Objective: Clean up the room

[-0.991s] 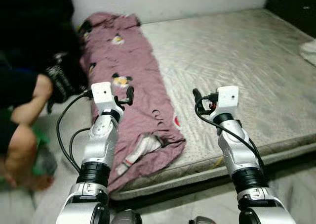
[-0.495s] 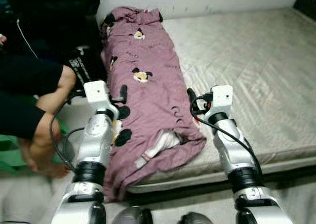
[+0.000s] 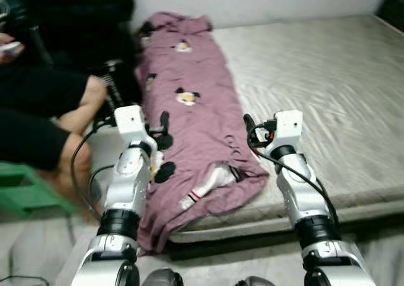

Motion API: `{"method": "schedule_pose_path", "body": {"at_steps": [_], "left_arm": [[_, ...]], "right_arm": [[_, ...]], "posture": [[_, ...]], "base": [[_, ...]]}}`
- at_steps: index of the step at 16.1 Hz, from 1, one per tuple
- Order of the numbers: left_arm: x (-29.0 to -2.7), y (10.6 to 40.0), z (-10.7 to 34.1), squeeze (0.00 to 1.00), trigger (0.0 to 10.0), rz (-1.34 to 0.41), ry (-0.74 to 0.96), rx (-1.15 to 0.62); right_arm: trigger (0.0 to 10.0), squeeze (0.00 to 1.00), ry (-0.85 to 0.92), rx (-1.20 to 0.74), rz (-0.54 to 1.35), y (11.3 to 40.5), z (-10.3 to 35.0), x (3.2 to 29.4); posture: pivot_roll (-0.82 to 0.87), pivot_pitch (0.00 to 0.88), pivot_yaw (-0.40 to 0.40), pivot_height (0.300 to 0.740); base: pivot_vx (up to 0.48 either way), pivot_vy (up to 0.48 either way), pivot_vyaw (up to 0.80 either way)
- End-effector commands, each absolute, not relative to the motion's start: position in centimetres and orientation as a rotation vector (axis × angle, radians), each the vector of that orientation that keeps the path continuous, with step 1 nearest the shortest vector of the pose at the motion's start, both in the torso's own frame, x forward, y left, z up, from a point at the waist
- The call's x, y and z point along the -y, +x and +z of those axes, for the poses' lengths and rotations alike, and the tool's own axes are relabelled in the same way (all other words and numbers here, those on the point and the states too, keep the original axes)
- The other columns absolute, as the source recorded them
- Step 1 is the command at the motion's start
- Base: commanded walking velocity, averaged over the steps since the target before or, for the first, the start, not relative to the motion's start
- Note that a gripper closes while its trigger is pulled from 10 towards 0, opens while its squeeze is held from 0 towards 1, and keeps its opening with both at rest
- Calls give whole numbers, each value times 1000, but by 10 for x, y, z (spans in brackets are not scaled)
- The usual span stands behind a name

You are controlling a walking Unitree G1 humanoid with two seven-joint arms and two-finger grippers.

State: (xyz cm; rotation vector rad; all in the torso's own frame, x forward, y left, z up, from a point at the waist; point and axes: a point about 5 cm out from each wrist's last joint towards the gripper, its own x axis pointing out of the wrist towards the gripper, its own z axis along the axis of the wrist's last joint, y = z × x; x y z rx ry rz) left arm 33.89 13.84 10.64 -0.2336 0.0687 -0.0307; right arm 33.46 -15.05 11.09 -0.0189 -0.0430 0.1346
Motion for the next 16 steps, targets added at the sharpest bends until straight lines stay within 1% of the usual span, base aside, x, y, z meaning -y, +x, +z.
{"method": "schedule_pose_path", "body": {"at_steps": [1,4,7,10,13,16], "left_arm": [[-143,339,112,0,10000,-29,-219,-54],[-150,337,113,0,10000,-25,-158,-29],[-169,318,103,0,10000,25,-135,-39],[-183,304,98,0,10000,60,-96,-34],[-188,290,93,0,10000,61,-65,-47],[-180,286,93,0,10000,49,-79,-57]], "right_arm": [[10000,0,-11,50,127,332,113,152],[10000,0,-14,57,122,329,113,154],[10000,0,53,50,148,313,107,145],[10000,0,70,45,160,301,105,142],[10000,0,83,2,179,288,97,142],[10000,0,75,-15,184,281,93,143]], "posture": [[-105,14,68,740],[-89,28,51,740],[-52,62,41,740],[-47,86,43,736],[-40,120,33,706],[-52,148,39,656]], "base": [[0,0,0],[0,0,0],[0,0,0],[0,0,0],[0,0,0],[0,0,0]]}}
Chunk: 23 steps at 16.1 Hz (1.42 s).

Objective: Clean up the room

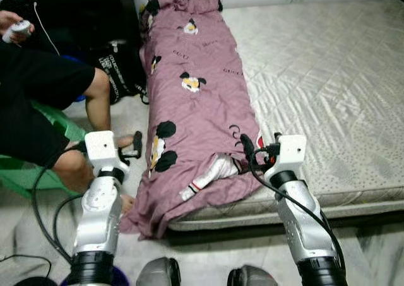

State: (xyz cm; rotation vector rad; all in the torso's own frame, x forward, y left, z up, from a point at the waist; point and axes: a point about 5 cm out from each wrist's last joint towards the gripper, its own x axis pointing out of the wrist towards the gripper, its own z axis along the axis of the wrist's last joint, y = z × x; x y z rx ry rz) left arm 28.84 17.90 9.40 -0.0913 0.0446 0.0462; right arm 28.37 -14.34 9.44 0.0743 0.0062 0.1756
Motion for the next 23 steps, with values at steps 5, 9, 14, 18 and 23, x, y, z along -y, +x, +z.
{"method": "schedule_pose_path", "body": {"at_steps": [5,9,14,18,23], "left_arm": [[-176,288,97,0,10000,44,-83,-58],[-178,288,98,0,10000,76,-88,-55],[-179,290,102,0,10000,70,-119,-37],[-179,291,104,0,10000,64,-133,-27],[-176,291,104,0,10000,51,-142,-30]], "right_arm": [[10000,0,71,-32,174,277,93,146],[10000,0,63,-44,182,278,93,147],[10000,0,60,-51,188,281,93,147],[10000,0,49,-45,204,283,94,145],[10000,0,54,-41,209,284,95,144]], "posture": [[-53,161,36,611],[-57,165,34,592],[-61,164,35,592],[-57,161,33,592],[-61,159,38,592]], "base": [[0,0,0],[0,0,0],[0,0,0],[232,0,103],[427,0,84]]}}
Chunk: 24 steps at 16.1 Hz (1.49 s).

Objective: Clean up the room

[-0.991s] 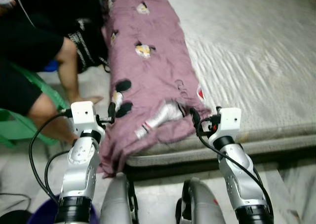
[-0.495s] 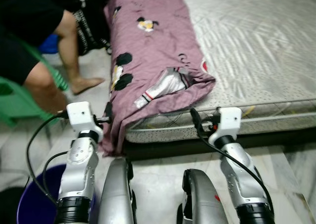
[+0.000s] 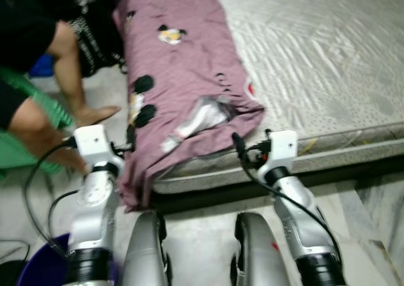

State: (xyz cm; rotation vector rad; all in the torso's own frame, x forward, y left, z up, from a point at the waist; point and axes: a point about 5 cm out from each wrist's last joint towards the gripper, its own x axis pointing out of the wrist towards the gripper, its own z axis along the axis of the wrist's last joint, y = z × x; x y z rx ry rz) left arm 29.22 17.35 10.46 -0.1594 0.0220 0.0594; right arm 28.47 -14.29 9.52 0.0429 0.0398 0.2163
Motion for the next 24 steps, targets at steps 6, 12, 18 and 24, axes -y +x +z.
{"method": "schedule_pose_path", "body": {"at_steps": [6,12,18,24], "left_arm": [[-172,295,102,0,10000,59,-155,-54],[-171,296,103,0,10000,56,-156,-60],[-170,298,103,0,10000,54,-155,-62],[-170,298,104,0,10000,54,-149,-62]], "right_arm": [[10000,0,61,-32,215,286,95,143],[10000,0,44,-24,238,288,96,139],[10000,0,56,-25,239,289,95,139],[10000,0,19,-59,285,293,90,137]], "posture": [[-58,158,40,592],[-56,154,44,592],[-55,147,45,592],[-41,147,46,528]], "base": [[211,0,0],[0,0,506],[0,0,87],[0,0,0]]}}
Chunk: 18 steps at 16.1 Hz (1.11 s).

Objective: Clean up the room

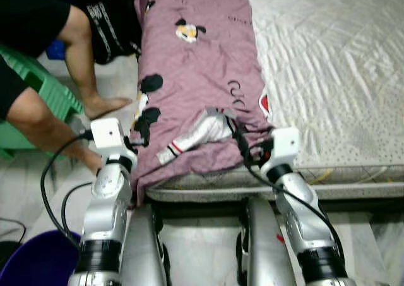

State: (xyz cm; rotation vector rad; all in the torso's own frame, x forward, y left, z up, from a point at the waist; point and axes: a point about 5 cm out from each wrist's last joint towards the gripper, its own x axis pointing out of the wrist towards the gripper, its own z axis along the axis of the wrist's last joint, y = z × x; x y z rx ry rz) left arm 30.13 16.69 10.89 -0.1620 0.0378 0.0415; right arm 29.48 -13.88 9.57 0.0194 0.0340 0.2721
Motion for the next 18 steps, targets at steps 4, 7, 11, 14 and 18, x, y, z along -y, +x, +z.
{"method": "schedule_pose_path", "body": {"at_steps": [4,7,11,14,18], "left_arm": [[-175,292,104,0,10000,65,-134,-70],[-180,283,105,0,10000,91,-127,-70],[-181,274,110,0,10000,71,-72,-59],[-176,262,113,0,10000,38,-38,-68],[-180,254,118,0,10000,55,-5,-45]], "right_arm": [[10000,0,-39,-52,324,304,91,135],[10000,0,-45,-42,329,314,93,135],[10000,0,-61,-7,336,332,101,127],[10000,0,-88,57,285,361,126,123],[10000,0,-77,174,136,383,167,135]], "posture": [[-1,165,36,515],[32,178,29,507],[77,201,31,507],[117,213,33,507],[156,218,20,507]], "base": [[0,0,0],[0,0,0],[0,0,0],[0,0,0],[0,0,0]]}}
